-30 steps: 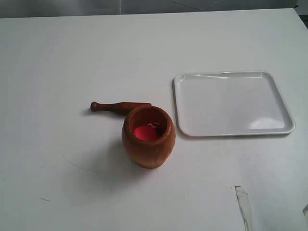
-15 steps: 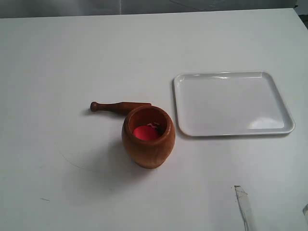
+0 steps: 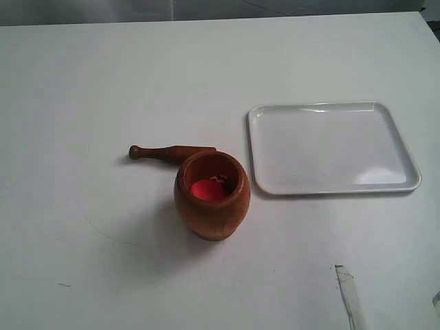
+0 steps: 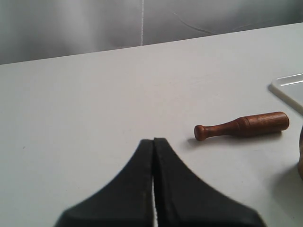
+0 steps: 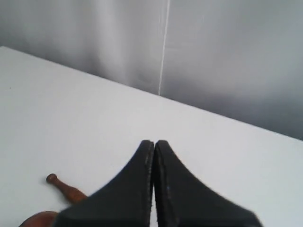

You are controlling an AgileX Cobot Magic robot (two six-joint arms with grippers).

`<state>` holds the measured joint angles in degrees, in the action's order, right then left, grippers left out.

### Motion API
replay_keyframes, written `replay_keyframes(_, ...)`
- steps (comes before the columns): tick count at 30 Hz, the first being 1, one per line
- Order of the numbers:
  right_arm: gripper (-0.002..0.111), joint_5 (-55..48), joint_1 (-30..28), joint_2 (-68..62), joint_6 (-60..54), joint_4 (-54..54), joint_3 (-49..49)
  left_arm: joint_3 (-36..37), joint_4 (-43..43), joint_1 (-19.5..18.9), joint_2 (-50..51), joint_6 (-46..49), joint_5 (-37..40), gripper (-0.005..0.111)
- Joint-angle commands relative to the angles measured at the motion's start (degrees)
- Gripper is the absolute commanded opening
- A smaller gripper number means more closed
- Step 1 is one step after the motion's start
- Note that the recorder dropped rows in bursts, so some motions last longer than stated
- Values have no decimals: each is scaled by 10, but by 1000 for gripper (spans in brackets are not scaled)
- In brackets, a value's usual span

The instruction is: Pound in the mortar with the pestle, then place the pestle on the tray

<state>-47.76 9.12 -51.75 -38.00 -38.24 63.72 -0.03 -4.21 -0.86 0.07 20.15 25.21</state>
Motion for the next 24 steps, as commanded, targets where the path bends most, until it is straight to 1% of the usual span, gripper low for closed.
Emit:
replay_keyframes(1, 0, 2, 32, -61, -23, -5, 4, 0, 4, 4, -1, -5, -2, 0)
replay_keyframes(3, 0, 24, 61, -81, -25, 3, 4, 0, 4, 4, -1, -5, -2, 0)
replay_keyframes(6, 0, 81, 121, -109, -25, 33, 4, 0, 4, 4, -1, -5, -2, 0)
replay_keyframes(9, 0, 146, 194, -145, -25, 68, 4, 0, 4, 4, -1, -5, -2, 0)
replay_keyframes(12, 0, 191, 265, -196, -25, 122, 4, 0, 4, 4, -1, -5, -2, 0)
replay_keyframes(15, 0, 215, 323, -258, -25, 179, 4, 0, 4, 4, -1, -5, -2, 0)
replay_keyframes(19, 0, 200, 377, -357, -23, 222, 37, 0, 4, 4, -1, -5, -2, 0)
replay_keyframes(24, 0, 140, 429, -500, -23, 226, 132, 0, 4, 4, -1, -5, -2, 0)
